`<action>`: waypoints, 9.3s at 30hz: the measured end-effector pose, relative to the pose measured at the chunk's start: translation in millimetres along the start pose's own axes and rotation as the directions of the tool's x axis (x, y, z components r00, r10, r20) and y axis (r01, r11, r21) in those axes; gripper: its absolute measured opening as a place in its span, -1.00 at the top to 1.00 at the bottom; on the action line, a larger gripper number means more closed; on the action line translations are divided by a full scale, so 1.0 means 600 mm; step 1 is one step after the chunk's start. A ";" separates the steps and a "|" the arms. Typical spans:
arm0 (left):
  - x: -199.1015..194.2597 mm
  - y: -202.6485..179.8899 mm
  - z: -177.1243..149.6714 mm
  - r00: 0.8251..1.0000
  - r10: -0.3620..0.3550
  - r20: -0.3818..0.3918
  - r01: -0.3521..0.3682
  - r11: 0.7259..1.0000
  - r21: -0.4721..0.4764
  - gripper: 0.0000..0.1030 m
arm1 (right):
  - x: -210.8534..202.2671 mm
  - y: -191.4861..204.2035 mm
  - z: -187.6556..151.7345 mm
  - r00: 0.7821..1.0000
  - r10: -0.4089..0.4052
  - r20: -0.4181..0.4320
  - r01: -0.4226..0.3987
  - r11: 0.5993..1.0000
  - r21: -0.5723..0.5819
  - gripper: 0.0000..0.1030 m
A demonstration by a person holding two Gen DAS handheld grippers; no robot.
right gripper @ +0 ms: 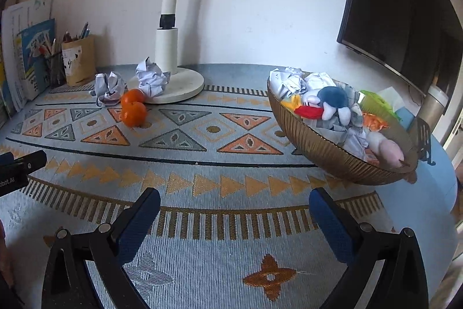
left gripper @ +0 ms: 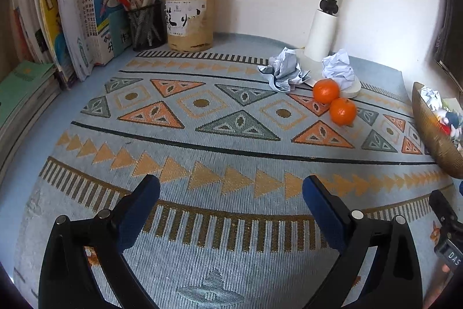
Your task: Organize objects
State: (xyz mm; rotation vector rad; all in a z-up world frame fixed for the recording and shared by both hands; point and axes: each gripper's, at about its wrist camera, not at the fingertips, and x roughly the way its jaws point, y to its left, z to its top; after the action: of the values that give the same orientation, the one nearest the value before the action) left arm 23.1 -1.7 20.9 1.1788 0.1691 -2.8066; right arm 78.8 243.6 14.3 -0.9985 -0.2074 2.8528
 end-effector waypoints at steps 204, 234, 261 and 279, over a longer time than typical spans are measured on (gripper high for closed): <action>0.166 -0.123 0.174 0.815 -0.528 -0.240 0.557 0.827 0.072 0.30 | 0.186 0.116 0.168 0.851 0.479 -0.216 -0.501 0.864 -0.055 0.30; -0.065 -0.516 0.104 0.726 -0.667 -0.167 0.679 0.658 0.324 -0.35 | 0.051 -0.464 0.162 0.980 0.201 -0.009 -0.183 0.911 0.370 -0.23; -0.026 -0.018 0.005 0.995 -0.099 -0.029 0.102 0.989 0.104 -0.85 | 0.047 0.013 0.072 0.913 0.352 -0.208 -0.357 0.934 0.015 -0.24; 0.065 0.004 0.017 0.987 0.056 -0.154 -0.047 0.997 0.057 -1.00 | 0.149 0.026 0.079 0.936 0.216 -0.279 -0.219 0.976 0.020 -0.71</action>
State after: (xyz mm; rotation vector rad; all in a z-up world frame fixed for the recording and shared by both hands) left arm -11.1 -7.3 0.1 1.3934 0.0747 -2.6903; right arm -21.1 237.6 -6.3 -1.4986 -0.0911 2.8523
